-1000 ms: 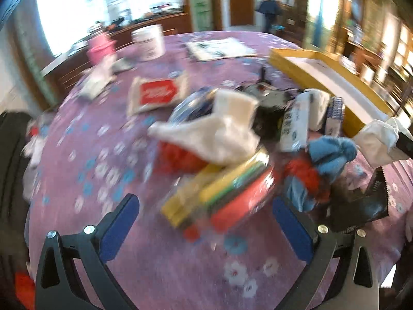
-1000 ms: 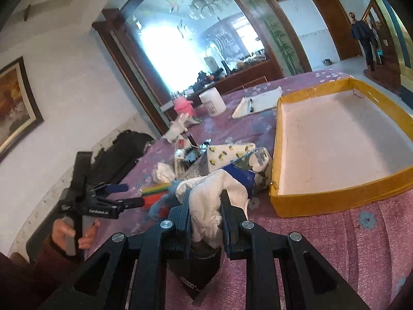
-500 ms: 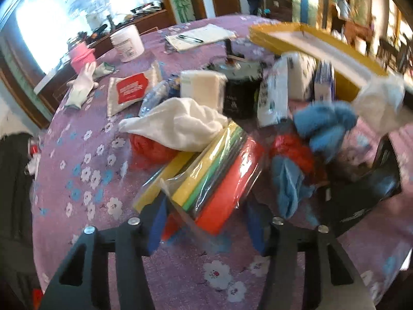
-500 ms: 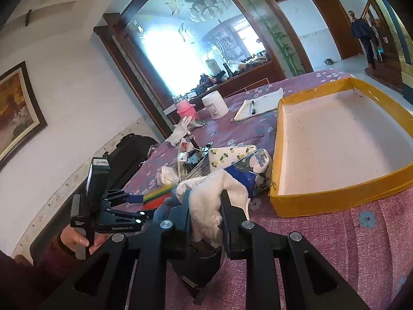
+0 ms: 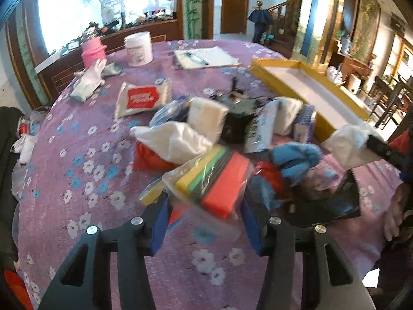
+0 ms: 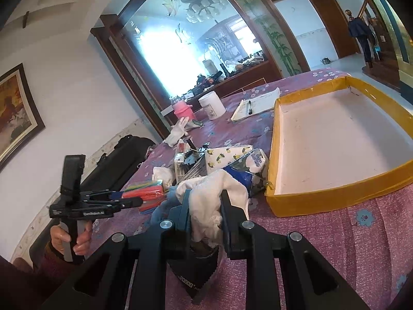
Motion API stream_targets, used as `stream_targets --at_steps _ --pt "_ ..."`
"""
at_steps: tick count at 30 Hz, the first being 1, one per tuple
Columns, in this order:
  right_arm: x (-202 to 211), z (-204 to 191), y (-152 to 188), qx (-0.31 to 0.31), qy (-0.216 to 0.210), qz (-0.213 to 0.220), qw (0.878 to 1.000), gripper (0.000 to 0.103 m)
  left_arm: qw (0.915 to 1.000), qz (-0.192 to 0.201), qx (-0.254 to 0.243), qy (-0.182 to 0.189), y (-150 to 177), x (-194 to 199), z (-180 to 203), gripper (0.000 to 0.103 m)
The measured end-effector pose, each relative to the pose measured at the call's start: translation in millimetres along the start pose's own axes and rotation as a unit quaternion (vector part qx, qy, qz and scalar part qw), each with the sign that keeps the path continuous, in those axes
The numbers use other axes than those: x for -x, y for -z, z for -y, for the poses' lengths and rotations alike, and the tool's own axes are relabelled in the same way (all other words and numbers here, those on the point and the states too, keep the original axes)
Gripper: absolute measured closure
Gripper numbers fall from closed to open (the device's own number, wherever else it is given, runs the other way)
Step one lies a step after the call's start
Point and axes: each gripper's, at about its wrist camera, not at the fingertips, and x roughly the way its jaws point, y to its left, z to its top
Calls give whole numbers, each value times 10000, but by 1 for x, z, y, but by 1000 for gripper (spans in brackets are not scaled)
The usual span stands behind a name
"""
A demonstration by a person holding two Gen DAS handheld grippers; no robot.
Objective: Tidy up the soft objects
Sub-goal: 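Lift the white cloth with the right tool while the left tool grasps the bagged sponge strips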
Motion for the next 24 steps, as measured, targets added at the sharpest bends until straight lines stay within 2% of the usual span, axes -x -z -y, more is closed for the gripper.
stream_targets --at_steps 3,7,10,13,14,15,20,22,24 --pt "-1 1 0 -26 8 -17 10000 82 10000 46 -30 67 -4 2 10 62" --pt "-3 2 0 -43 5 -110 9999 82 9999 62 -150 15 -5 2 20 64" --pt "-4 -1 0 12 4 -136 9999 82 9998 -80 -168 -21 -2 -2 19 63" --pt "-4 -2 1 44 10 -127 9999 82 9983 -483 -311 62 10 -13 20 40" --pt "-4 -2 2 59 -19 -136 9999 82 9981 -505 -342 61 15 -14 21 29" --pt "-3 -3 2 72 -16 -132 9999 82 9982 -497 -350 -16 18 -15 20 22" --pt "-5 -4 2 121 -6 -167 9998 82 9972 -600 -372 -249 27 -16 14 20" --pt "-5 -4 2 121 -3 -179 9998 81 9963 -727 -407 -190 29 -15 10 20" --pt "-5 -4 3 122 -10 -186 9998 81 9962 -660 -462 -321 30 -12 7 20"
